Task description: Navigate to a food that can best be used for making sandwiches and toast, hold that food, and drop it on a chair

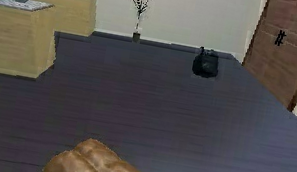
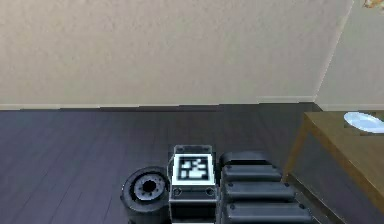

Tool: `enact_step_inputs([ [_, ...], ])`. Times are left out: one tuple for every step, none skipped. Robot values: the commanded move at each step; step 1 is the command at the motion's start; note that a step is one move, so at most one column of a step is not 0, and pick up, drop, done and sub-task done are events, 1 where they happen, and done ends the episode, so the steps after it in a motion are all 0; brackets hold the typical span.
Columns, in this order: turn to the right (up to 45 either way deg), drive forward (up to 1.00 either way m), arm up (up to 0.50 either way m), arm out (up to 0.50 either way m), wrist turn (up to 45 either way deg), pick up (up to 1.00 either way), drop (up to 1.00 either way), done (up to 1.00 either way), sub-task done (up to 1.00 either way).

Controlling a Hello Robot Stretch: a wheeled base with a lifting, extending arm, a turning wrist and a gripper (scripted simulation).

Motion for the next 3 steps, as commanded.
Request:
enact_step_inputs([
  [6.0,0.0,0.0,0.0,0.0,0.0,0.0,0.0,0.0],
  [3.0,0.0,0.0,0.0,0.0,0.0,0.0,0.0,0.0],
  [45.0,0.0,0.0,0.0,0.0,0.0,0.0,0.0,0.0],
])
